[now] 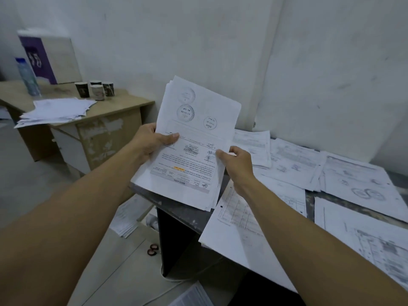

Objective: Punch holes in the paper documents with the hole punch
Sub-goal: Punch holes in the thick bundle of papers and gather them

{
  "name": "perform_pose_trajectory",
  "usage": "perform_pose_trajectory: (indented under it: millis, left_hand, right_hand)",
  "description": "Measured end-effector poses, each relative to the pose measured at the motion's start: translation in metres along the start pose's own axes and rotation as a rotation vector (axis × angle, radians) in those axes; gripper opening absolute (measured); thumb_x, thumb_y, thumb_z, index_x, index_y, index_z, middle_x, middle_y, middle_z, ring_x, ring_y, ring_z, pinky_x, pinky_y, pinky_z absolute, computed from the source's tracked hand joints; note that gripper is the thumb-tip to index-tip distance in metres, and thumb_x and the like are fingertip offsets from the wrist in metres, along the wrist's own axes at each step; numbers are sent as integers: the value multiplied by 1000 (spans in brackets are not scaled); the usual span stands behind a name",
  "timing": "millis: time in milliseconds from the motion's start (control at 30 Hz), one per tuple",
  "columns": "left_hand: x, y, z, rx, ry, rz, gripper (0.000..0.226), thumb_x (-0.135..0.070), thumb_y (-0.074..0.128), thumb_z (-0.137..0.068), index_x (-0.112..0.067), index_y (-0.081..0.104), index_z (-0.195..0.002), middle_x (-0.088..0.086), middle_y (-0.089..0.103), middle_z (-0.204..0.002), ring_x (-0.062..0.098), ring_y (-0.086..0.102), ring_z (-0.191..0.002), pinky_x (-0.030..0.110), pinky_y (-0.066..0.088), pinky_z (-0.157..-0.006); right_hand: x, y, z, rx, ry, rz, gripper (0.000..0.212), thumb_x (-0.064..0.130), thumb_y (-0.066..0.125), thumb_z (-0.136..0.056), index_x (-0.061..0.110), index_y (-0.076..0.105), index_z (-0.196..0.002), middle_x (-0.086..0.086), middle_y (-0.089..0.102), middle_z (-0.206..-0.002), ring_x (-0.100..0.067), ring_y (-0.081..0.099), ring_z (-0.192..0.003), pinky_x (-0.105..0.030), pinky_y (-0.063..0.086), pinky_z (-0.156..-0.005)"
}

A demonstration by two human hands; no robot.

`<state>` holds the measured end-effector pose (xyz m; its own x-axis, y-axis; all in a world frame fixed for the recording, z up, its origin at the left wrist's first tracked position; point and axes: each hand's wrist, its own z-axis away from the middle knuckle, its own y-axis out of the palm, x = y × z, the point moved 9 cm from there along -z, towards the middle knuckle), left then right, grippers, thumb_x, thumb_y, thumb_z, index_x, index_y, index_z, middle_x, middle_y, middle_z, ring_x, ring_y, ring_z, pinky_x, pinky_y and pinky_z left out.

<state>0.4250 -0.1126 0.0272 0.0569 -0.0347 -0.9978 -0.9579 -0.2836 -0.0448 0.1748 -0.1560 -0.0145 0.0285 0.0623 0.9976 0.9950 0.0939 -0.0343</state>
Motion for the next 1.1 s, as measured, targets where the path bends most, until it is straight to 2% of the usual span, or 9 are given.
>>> perform_pose_trajectory:
  millis: [33,100,267,400,600,700,867,967,1100]
  left_hand:
    - [-5,3,0,-3,21,15,40,-9,85,-73,-6,70,-110,9,77,-97,30,75,-88,46,60,-77]
    - [-17,12,-1,-6,56,49,35,-12,82,-78,-7,70,-110,9,77,-98,28,75,-88,46,60,-80]
    - [-51,42,-3,-1,132,117,24,-17,73,-88,-11,69,-111,7,77,-100,25,75,-86,45,62,-77]
    - [-85,73,-9,31,239,61,30,-21,73,-88,-12,68,-116,3,76,-105,22,74,-93,44,59,-86]
    - [-124,148,-3,135,344,93,36,-15,75,-85,-9,67,-119,4,75,-108,19,74,-94,38,59,-83]
    - [-133,196,4,202,361,128,38,-12,73,-87,-6,64,-123,7,74,-110,22,73,-95,37,61,-81]
    - [-141,285,23,335,343,170,32,-12,70,-90,-11,65,-122,2,75,-108,19,74,-92,33,61,-76]
    - [-143,334,38,403,323,197,27,-16,70,-90,-14,67,-117,1,76,-107,20,74,-94,35,59,-80]
    - [-141,395,65,474,316,233,29,-15,71,-89,-10,67,-118,4,75,-107,22,74,-94,36,60,-78]
  right_hand:
    - [12,-3,0,-1,-29,-1,1,20,70,-92,20,69,-93,4,75,-96,-15,72,-90,-31,59,-81]
    - [35,-12,1,-19,-89,-1,9,19,67,-94,27,64,-90,8,72,-94,-8,69,-86,-23,56,-72]
    - [87,-50,0,-83,-194,9,14,17,63,-97,18,64,-110,8,70,-100,-1,65,-87,-12,47,-62]
    - [125,-87,3,-137,-272,45,13,17,61,-98,18,63,-111,12,67,-97,2,63,-85,-13,47,-63]
    - [166,-167,19,-246,-358,104,8,17,62,-97,18,64,-105,6,70,-99,-10,67,-90,-19,51,-69]
    - [174,-214,31,-314,-365,135,9,16,64,-96,17,65,-105,3,71,-101,-13,68,-93,-25,54,-75]
    - [180,-293,62,-426,-355,152,12,11,64,-95,17,65,-105,4,71,-101,-11,68,-91,-20,51,-68]
    - [178,-339,87,-496,-347,162,12,11,63,-96,18,64,-106,6,69,-99,-9,67,-87,-17,52,-64]
    - [162,-398,123,-595,-310,153,11,11,64,-95,17,65,-104,5,70,-98,-9,68,-87,-22,56,-67]
